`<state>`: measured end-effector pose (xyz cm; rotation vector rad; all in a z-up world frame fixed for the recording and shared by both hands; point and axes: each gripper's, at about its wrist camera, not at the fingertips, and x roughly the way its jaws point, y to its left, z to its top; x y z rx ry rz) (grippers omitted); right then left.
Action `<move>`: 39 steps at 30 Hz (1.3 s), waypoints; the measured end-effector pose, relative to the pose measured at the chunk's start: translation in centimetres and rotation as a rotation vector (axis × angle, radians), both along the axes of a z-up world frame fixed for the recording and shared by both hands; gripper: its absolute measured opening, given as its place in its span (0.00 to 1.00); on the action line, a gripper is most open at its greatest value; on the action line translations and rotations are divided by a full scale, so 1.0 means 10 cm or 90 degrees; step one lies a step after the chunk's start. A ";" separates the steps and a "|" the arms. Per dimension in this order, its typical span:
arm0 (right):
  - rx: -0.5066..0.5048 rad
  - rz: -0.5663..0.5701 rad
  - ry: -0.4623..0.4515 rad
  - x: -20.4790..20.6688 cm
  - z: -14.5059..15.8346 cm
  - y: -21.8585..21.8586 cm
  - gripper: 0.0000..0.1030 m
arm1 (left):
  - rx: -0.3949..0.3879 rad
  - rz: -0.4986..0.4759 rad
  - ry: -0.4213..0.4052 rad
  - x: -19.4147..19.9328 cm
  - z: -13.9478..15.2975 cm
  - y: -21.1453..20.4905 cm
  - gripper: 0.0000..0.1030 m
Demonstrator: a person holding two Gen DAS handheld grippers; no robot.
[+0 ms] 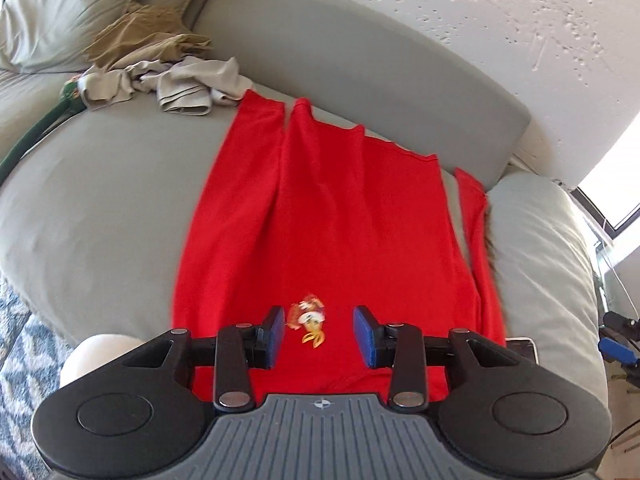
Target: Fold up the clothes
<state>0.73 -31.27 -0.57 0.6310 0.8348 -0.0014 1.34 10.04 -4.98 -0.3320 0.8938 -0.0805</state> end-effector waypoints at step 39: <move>0.044 -0.074 -0.060 2.50 -0.97 -1.63 0.65 | 0.506 -0.334 -0.090 3.75 -1.51 -4.45 0.60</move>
